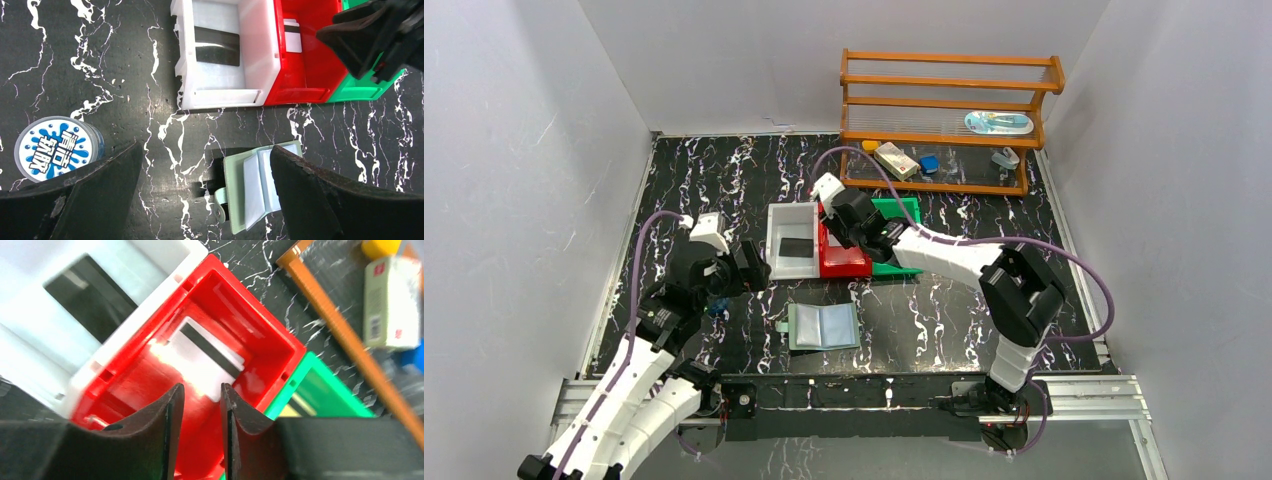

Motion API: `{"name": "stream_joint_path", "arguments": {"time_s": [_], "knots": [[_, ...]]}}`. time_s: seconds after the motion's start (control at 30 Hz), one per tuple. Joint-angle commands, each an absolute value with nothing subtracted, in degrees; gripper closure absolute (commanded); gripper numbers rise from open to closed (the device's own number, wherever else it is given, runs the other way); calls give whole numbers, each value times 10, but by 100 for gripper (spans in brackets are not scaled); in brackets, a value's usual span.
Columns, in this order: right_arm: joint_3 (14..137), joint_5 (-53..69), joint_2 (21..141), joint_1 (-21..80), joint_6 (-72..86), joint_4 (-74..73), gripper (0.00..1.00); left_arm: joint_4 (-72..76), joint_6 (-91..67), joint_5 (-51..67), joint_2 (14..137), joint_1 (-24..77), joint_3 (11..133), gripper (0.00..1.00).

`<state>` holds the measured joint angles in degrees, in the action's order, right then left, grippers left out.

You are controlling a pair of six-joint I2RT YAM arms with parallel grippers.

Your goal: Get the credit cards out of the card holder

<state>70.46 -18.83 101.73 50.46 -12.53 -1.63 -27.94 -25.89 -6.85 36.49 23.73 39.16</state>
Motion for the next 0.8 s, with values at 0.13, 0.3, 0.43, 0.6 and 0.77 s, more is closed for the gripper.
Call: {"name": "stream_joint_path", "arguments": {"time_s": [0.13,0.3,0.43,0.6,0.77], "knots": [[769,-131,1023,498,246,-126,65,-284,-252,-52,397,234,411,2],[786,-112,1068,498,317,-164,68,-283,-252,-51,399,233,412,2],[821,-130,1116,498,346,-203,68,-284,-252,-48,401,233,411,2],[835,-160,1148,500,366,-217,68,-284,-252,-48,402,233,411,2],[836,-205,1171,502,374,-219,68,-284,-252,-48,400,233,412,2]]}}
